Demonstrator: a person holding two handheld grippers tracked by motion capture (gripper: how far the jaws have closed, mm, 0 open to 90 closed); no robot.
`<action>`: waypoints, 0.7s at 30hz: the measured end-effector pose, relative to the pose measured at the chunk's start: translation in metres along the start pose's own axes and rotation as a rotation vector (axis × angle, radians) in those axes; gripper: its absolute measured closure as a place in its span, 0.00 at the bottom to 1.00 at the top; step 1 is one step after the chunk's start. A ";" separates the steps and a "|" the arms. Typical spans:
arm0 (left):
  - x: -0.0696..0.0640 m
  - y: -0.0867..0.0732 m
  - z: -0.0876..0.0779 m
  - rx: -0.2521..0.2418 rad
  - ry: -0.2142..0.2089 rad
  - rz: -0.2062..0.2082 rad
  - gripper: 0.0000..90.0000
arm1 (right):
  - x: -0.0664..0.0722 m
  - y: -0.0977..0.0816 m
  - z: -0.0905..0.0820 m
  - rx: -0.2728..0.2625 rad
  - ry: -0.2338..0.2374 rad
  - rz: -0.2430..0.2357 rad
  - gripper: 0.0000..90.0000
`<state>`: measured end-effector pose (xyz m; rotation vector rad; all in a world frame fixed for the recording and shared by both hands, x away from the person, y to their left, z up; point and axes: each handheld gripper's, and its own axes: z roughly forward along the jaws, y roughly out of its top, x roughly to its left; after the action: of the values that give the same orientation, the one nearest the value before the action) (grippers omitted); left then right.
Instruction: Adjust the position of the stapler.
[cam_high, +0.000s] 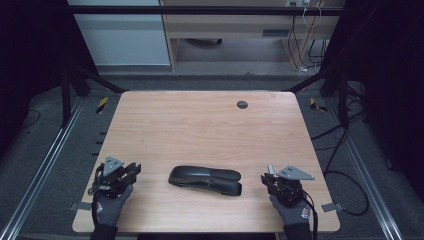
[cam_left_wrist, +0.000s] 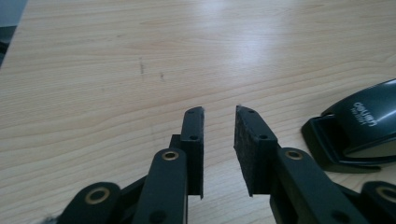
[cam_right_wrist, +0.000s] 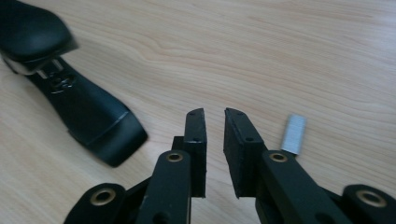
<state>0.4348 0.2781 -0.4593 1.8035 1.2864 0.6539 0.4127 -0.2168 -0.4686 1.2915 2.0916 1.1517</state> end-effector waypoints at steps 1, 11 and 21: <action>-0.004 0.001 0.000 0.001 -0.004 0.006 0.86 | 0.007 0.000 0.002 0.005 0.015 -0.011 0.94; -0.021 0.011 0.010 0.011 -0.014 0.092 1.00 | 0.024 -0.003 0.007 0.015 0.062 -0.036 1.00; -0.040 0.031 0.032 0.021 -0.063 0.133 1.00 | 0.032 -0.006 0.013 0.009 0.084 -0.041 1.00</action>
<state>0.4623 0.2256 -0.4489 1.9233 1.1431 0.6526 0.4036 -0.1843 -0.4786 1.2187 2.1749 1.1996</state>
